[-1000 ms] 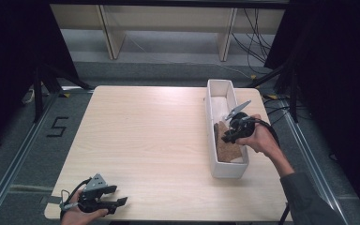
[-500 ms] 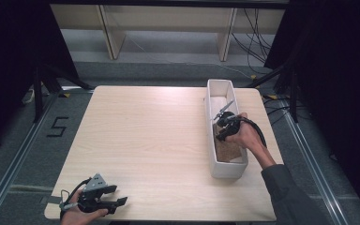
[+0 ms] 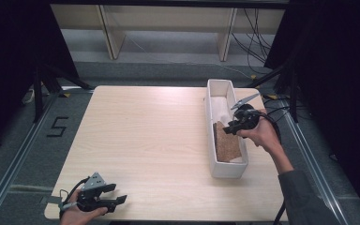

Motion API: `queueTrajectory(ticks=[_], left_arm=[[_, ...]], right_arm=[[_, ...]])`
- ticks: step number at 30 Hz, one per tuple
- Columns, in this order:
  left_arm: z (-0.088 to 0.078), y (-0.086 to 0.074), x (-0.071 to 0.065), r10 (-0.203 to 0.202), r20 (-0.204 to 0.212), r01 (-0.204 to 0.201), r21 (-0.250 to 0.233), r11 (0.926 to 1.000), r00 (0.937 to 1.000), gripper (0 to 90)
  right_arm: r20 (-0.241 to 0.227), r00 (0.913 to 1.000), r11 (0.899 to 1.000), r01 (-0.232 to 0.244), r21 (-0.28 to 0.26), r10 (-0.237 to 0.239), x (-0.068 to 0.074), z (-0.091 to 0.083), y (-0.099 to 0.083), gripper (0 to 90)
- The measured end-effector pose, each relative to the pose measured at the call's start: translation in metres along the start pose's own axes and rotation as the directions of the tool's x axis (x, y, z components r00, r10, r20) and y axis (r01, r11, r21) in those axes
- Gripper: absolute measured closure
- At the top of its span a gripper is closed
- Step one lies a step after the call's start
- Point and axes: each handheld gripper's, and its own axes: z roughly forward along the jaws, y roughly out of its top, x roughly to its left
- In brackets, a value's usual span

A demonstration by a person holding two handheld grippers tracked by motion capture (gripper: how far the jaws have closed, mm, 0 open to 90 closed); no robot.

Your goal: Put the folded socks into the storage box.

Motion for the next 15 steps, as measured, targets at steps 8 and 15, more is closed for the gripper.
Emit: queueTrajectory(ticks=[8, 15], left_arm=[[-0.002, 0.000, 0.001, 0.004, -0.015, -0.004, -0.002, 1.0000, 0.9999, 33.7], [-0.002, -0.001, 0.002, 0.005, -0.022, -0.005, -0.007, 1.0000, 0.9997, 32.9]], right_arm=[[-0.112, 0.9904, 0.985, -0.097, -0.145, 0.081, 0.005, -0.024, -0.024, 39.8], [-0.130, 0.9826, 0.967, -0.157, -0.203, 0.132, 0.020, -0.034, -0.045, 26.1]])
